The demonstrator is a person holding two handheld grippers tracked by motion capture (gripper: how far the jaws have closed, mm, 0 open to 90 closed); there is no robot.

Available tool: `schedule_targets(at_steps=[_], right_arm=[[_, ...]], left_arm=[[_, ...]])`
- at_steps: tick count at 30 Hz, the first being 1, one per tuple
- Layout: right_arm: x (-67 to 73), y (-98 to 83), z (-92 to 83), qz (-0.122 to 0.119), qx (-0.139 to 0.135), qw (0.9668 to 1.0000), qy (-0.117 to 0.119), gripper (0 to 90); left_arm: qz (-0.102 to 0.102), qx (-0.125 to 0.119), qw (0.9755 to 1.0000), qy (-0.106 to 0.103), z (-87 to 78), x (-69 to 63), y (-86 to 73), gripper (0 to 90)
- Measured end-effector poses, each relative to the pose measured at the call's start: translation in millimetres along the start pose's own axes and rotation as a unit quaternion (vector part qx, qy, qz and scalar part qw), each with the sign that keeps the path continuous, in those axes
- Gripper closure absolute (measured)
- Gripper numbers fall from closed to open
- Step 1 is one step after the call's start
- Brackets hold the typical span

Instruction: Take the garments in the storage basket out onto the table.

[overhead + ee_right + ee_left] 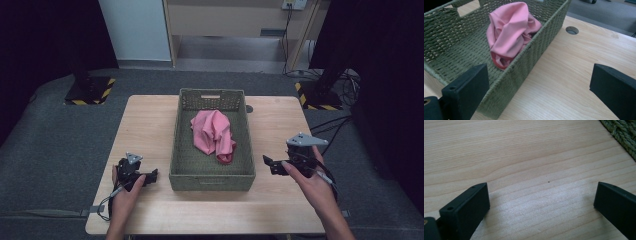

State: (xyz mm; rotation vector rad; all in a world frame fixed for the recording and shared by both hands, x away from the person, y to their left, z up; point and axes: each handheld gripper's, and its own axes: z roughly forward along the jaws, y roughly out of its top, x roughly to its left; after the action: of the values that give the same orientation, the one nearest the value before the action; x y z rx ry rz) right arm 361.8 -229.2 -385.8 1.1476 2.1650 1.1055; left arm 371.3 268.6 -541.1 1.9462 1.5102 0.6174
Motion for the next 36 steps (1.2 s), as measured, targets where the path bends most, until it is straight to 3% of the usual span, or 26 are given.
schedule_targets(at_steps=[28, 36], right_arm=[[34.1, 35.9, 21.8, -0.032, -0.002, 0.9990, 0.031, 2.2], [38.9, 39.8, 33.4, -0.031, 0.003, 0.9989, 0.036, 2.2]], left_arm=[[0.000, 0.000, 1.0000, 0.000, 0.0, 0.0, 0.0, 0.0], [0.000, 0.000, 1.0000, 0.000, 0.0, 0.0, 0.0, 0.0]])
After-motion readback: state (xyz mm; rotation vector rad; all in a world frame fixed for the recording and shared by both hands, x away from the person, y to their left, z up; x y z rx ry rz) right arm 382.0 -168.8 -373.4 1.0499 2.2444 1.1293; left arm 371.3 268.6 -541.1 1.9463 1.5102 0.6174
